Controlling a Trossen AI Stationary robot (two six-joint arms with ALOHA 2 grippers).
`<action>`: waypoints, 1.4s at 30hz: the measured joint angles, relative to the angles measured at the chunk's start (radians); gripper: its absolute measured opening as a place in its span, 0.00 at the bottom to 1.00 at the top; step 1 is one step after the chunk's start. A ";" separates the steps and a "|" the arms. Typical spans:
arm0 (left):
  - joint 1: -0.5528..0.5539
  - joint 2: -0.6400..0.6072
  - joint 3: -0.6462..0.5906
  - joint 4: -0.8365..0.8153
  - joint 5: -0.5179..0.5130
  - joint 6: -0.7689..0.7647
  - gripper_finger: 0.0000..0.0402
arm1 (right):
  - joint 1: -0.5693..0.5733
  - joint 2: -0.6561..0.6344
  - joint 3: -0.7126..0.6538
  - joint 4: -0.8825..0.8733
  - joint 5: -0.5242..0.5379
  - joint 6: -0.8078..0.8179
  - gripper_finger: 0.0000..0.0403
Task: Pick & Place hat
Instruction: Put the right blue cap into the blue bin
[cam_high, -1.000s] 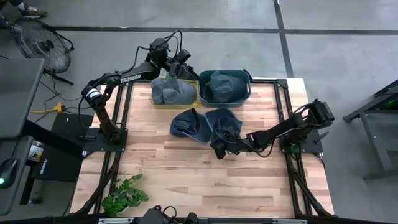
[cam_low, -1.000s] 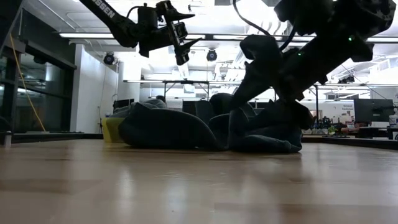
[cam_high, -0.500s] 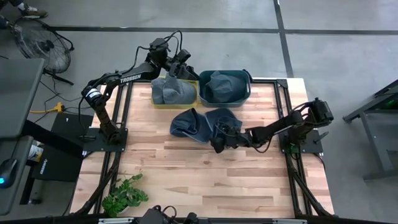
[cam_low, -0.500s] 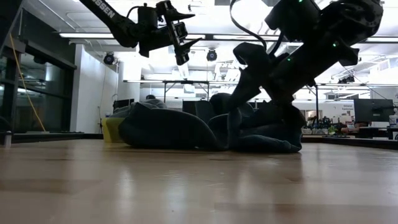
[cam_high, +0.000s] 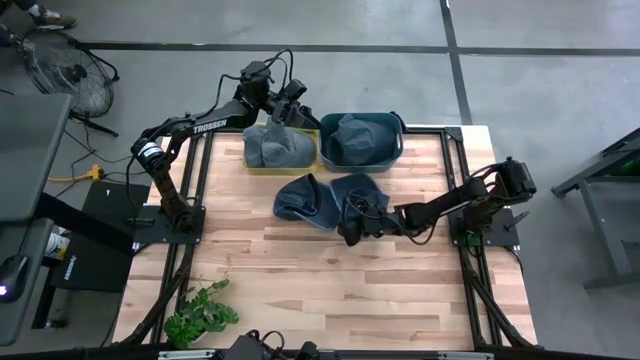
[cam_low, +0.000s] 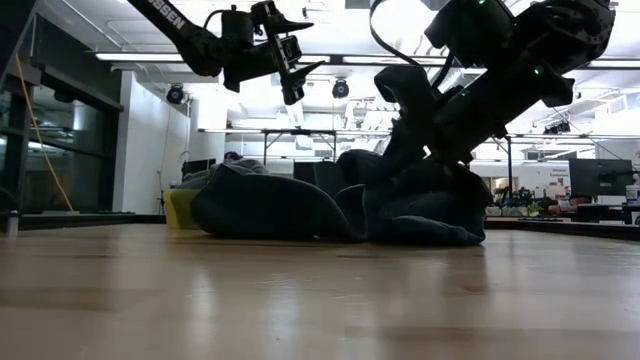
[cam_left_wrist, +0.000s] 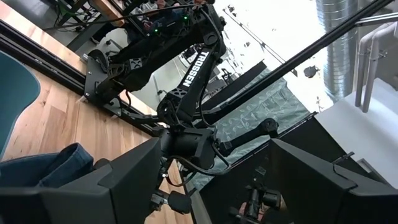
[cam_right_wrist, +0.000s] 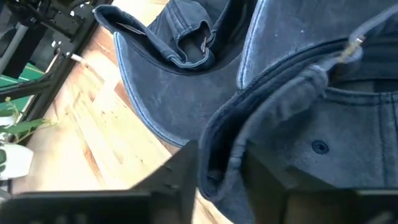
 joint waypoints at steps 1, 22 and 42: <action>0.000 0.000 0.000 0.000 0.000 0.000 0.73 | 0.000 0.000 0.000 0.000 -0.003 0.007 0.22; 0.000 0.000 0.000 0.000 -0.001 0.000 0.73 | 0.043 -0.150 0.000 -0.046 0.010 0.017 0.02; -0.002 0.000 0.000 0.009 -0.022 -0.062 0.73 | 0.067 -0.527 0.000 -0.105 0.246 -0.273 0.02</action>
